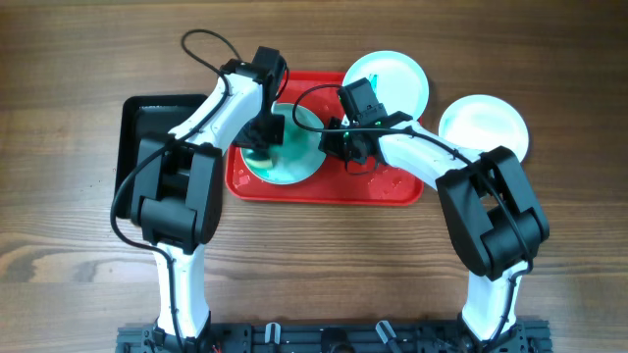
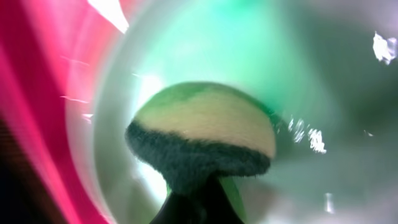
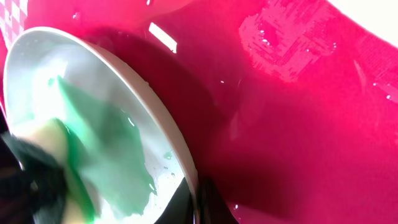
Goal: Clean dirty plates on tray and stack at the side
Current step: 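Keep scrubbing the plate with the left-gripper sponge while right gripper holds rim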
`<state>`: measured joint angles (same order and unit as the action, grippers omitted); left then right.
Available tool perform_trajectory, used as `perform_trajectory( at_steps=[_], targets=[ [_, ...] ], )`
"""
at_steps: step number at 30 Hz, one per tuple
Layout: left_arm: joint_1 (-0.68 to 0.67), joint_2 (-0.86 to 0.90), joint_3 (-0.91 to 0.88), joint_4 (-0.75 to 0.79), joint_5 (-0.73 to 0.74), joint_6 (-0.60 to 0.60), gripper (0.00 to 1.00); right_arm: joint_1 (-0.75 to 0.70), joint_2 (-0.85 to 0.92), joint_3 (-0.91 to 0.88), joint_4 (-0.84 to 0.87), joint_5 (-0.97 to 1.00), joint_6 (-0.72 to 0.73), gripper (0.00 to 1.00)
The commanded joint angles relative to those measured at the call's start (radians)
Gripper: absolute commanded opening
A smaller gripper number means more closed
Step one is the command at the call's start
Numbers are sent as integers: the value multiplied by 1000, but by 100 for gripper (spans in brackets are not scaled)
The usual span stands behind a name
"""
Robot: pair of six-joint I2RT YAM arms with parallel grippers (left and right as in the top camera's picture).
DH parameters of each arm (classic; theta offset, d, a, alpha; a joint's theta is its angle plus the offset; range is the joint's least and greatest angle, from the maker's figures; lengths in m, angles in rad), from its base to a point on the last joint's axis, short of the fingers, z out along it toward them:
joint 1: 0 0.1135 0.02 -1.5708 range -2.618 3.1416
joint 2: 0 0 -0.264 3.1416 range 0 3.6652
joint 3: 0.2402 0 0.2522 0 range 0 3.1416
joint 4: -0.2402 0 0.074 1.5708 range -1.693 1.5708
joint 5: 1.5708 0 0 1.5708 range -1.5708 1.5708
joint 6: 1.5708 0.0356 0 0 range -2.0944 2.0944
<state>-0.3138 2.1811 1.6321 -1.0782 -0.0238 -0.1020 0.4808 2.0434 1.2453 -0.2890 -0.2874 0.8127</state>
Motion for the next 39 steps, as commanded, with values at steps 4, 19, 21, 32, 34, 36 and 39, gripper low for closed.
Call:
perform_trajectory(
  at_steps=[4,19,21,32,34,36,39],
  targets=[
    [-21,24,-29,-33,483,381,4,-8,8,-21,-2,28,18,4],
    [-44,24,-29,341,251,75,4,-8,8,-21,-3,28,13,4],
    [-44,24,-29,369,121,3,4,-8,8,-21,-3,28,13,4],
    [-42,24,-29,250,-397,-444,4,-8,8,-21,-3,29,13,4],
    [-42,24,-29,180,-396,-465,4,-8,8,-21,-3,28,13,4],
    [-42,24,-29,132,-396,-465,4,-8,8,-21,-3,28,13,4],
    [-42,24,-29,66,-395,-463,4,-8,8,-21,-3,28,13,4]
  ],
)
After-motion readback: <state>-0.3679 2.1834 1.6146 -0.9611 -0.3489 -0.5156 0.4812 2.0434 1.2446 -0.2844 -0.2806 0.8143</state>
